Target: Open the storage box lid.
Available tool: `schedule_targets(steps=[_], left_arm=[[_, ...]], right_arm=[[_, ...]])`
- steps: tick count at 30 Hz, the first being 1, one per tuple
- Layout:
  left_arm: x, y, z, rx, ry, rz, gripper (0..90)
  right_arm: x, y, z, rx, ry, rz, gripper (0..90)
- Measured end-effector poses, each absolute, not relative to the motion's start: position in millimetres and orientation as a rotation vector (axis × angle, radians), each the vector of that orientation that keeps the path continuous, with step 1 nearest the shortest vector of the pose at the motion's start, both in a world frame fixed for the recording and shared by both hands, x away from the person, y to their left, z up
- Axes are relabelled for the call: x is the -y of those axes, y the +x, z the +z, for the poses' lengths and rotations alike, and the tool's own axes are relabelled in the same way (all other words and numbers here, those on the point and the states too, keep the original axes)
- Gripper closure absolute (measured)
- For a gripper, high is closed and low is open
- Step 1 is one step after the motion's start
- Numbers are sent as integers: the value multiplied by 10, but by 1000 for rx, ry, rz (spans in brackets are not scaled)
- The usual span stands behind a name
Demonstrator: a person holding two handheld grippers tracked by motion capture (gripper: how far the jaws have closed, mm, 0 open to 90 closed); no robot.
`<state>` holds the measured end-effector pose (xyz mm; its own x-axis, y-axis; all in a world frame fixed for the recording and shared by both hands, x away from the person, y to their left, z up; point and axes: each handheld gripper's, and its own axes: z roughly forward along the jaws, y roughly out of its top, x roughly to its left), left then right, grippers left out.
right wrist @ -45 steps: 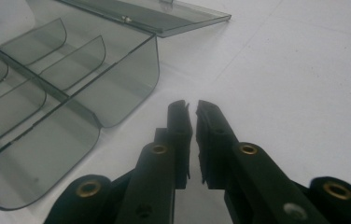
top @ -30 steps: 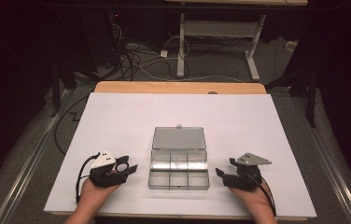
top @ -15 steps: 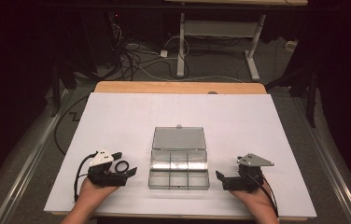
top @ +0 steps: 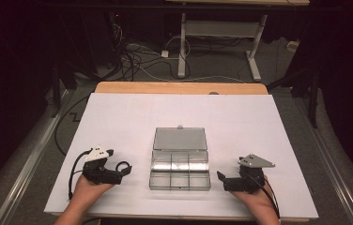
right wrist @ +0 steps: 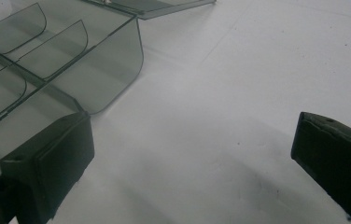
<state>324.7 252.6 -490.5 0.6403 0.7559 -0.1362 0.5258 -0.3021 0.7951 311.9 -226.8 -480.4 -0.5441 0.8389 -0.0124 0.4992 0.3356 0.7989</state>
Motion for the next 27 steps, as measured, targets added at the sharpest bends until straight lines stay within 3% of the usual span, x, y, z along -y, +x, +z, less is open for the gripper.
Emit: schedule_targets(steps=[18,22,27], left_arm=[[-2924,3369,-4948,-1138,1997,357,1],[-2980,3374,-4954,-1142,1988,331,65],[-2866,3355,-4964,-1067,2038,284,210]], right_arm=[[2278,3122,-4810,-2183,1184,1095,0],[2276,3125,-4811,-2191,1181,1092,1],[2268,3131,-4815,-2200,1178,1088,2]])
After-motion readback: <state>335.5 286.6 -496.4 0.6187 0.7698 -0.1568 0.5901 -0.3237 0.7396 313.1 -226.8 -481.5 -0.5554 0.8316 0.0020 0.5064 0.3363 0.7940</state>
